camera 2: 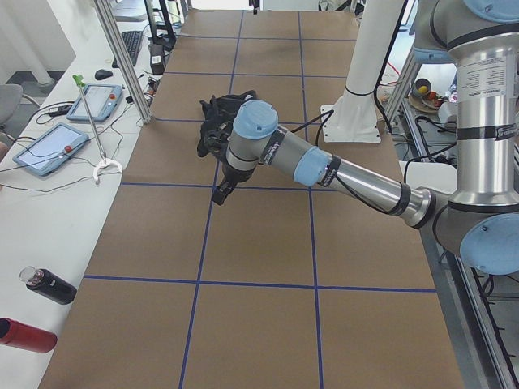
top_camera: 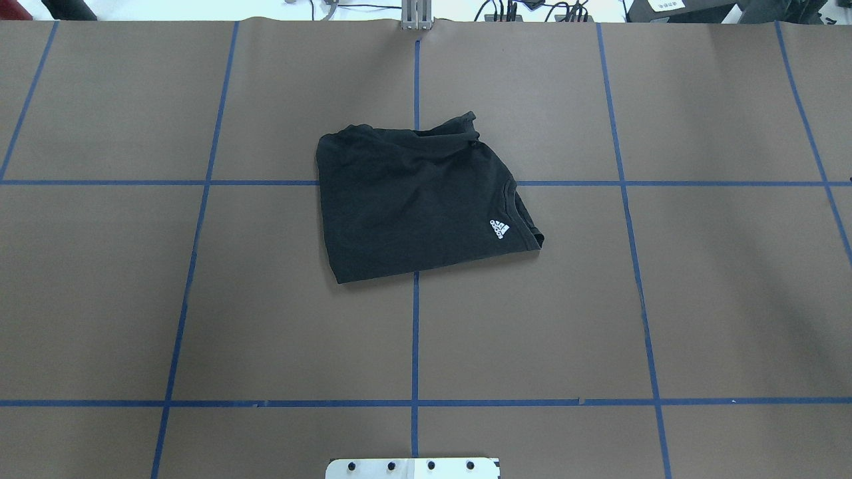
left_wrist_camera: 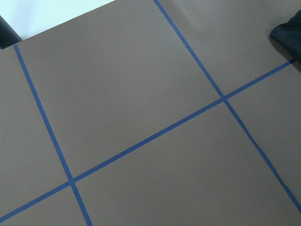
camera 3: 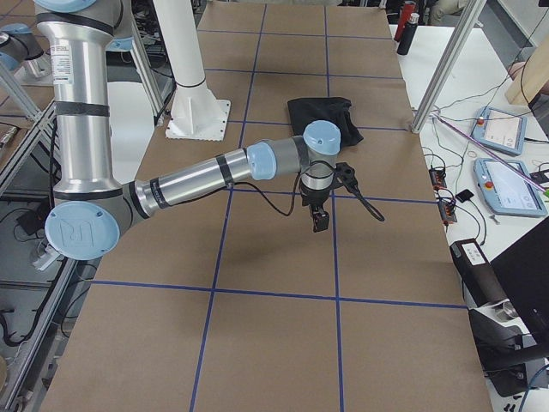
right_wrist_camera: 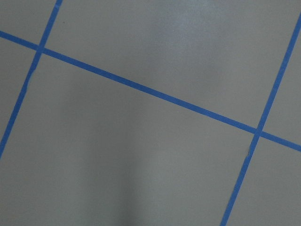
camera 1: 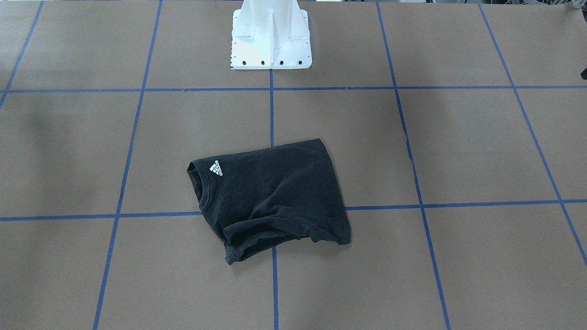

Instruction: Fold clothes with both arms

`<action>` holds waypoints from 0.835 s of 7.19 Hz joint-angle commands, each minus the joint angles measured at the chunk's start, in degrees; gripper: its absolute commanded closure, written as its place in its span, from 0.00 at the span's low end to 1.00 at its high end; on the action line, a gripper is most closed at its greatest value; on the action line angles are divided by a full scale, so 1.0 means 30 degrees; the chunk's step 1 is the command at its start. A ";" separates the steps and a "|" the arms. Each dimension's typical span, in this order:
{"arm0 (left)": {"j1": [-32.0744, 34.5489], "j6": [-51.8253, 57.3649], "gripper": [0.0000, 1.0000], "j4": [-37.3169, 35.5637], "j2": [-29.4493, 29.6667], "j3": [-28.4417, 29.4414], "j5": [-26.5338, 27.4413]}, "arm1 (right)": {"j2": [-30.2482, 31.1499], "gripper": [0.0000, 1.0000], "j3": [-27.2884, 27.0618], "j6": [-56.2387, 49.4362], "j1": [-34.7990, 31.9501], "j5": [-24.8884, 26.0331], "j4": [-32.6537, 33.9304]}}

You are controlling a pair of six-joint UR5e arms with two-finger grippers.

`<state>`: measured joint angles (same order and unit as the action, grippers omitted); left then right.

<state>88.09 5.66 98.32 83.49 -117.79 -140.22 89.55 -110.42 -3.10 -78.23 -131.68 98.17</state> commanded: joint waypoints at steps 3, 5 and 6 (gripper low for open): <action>-0.0008 0.0017 0.01 0.0098 -0.0028 0.0122 0.0012 | 0.0003 0.00 -0.0020 0.0036 0.0001 -0.0140 0.0001; -0.0008 -0.0013 0.01 0.0098 -0.0029 0.0124 0.0011 | 0.0003 0.00 -0.0020 0.0036 0.0001 -0.0140 -0.0028; -0.0008 0.0045 0.01 0.0098 -0.0029 0.0037 0.0040 | 0.0003 0.00 -0.0049 0.0007 0.0001 -0.0140 -0.0028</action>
<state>88.07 5.69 98.61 83.41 -117.52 -140.16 89.56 -110.51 -3.00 -78.22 -132.10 98.12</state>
